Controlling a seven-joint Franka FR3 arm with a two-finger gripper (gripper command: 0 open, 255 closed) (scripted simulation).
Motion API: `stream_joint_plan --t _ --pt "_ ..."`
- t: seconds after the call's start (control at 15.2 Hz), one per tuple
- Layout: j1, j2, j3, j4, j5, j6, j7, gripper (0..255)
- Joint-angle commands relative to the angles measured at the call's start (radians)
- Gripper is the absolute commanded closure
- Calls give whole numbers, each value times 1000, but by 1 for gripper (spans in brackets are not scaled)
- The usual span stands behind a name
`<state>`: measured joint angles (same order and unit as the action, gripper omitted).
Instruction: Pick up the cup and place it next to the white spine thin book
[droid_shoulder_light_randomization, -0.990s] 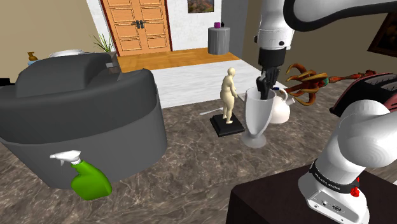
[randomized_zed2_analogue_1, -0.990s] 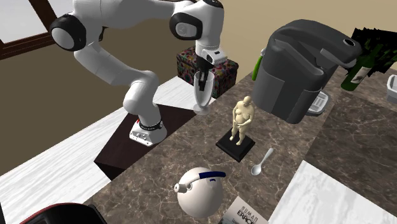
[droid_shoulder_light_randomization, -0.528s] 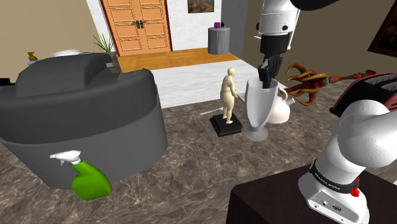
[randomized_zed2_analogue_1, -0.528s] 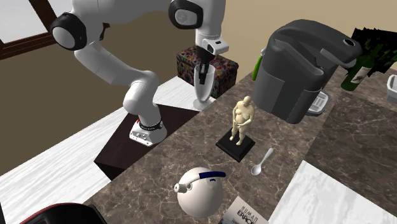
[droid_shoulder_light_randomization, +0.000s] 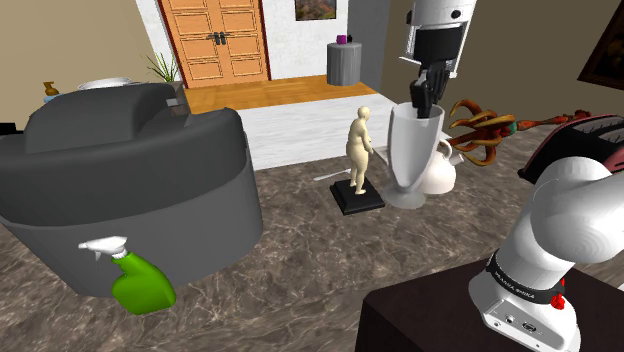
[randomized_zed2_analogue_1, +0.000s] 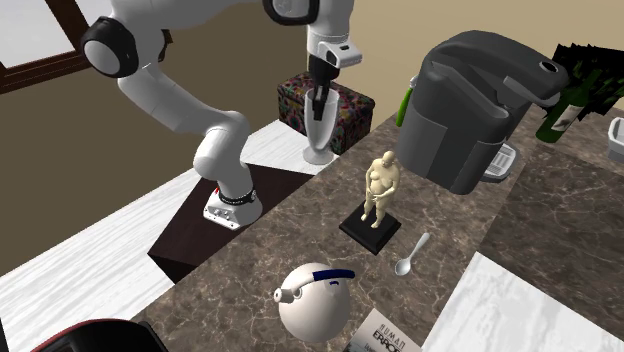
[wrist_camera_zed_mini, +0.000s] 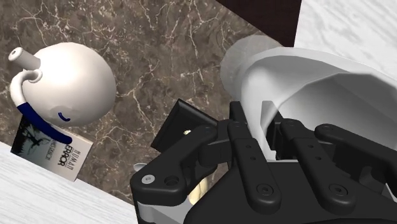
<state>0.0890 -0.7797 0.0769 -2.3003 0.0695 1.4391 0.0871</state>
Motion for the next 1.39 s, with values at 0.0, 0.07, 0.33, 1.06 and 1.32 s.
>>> stream_joint_plan --t 0.0,0.07,0.33,1.06,1.32 --pt "0 10 0 38 -1 -27 2 255" --pt "-1 15 -1 55 -1 -39 2 255" --pt "-2 36 -3 124 -3 -87 4 255" --pt "-8 106 -20 281 -18 -176 -9 255" --pt "-24 166 -74 256 -59 -92 -78 255"
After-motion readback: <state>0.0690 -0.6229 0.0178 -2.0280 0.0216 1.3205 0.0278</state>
